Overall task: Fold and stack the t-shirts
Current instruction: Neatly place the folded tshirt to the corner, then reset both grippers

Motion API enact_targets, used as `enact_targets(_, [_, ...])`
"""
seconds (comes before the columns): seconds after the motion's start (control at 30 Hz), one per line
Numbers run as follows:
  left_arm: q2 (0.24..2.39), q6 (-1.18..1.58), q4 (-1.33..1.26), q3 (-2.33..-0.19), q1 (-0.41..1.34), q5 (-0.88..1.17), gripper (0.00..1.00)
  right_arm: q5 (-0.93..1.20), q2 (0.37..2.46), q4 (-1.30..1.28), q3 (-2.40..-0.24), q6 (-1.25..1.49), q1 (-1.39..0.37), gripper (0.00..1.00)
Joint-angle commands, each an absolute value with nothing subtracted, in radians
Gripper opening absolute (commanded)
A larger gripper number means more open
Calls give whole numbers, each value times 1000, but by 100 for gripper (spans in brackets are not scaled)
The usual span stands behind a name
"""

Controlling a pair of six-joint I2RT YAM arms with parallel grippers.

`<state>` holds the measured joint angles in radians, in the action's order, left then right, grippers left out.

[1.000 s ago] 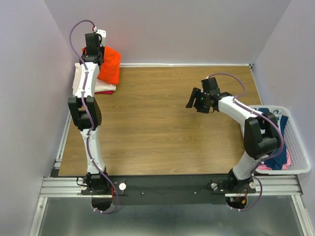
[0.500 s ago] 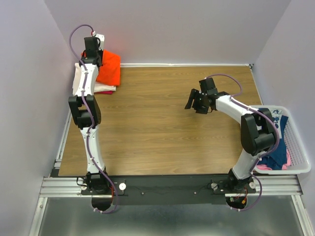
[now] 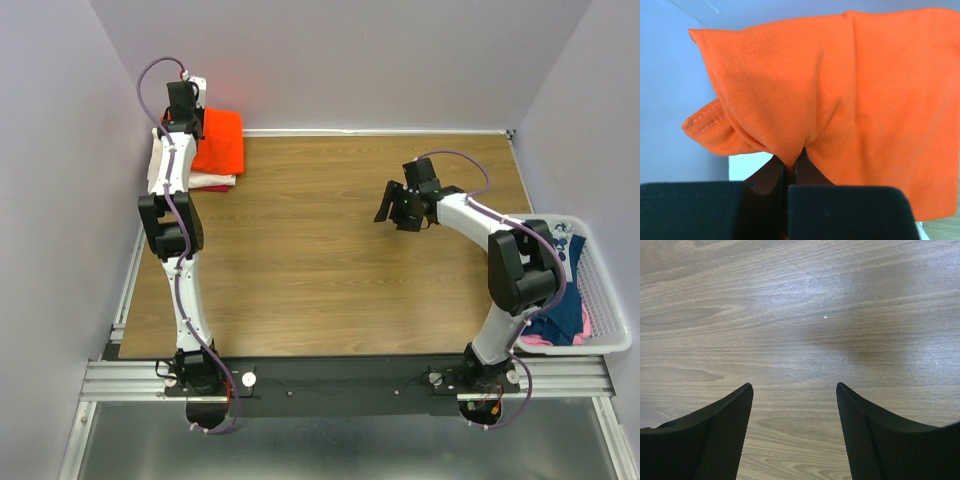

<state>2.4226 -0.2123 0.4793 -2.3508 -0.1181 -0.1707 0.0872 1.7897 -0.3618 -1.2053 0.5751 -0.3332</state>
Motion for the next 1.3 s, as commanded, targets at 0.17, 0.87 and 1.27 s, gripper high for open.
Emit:
enact_targets(0.17, [2433,-176,443,-2398,-141,-253,18,83,1812,-383,-1232,568,-344,75])
enact_targets(0.87, [2102,142,351,-2154,-118,-92,98,28,1697,-382,-1210,564,-344,76])
enact_targets(1.27, [1617,290,146,-1522,228,-205,98,-52,1566,-382,-1200,551,-344,76])
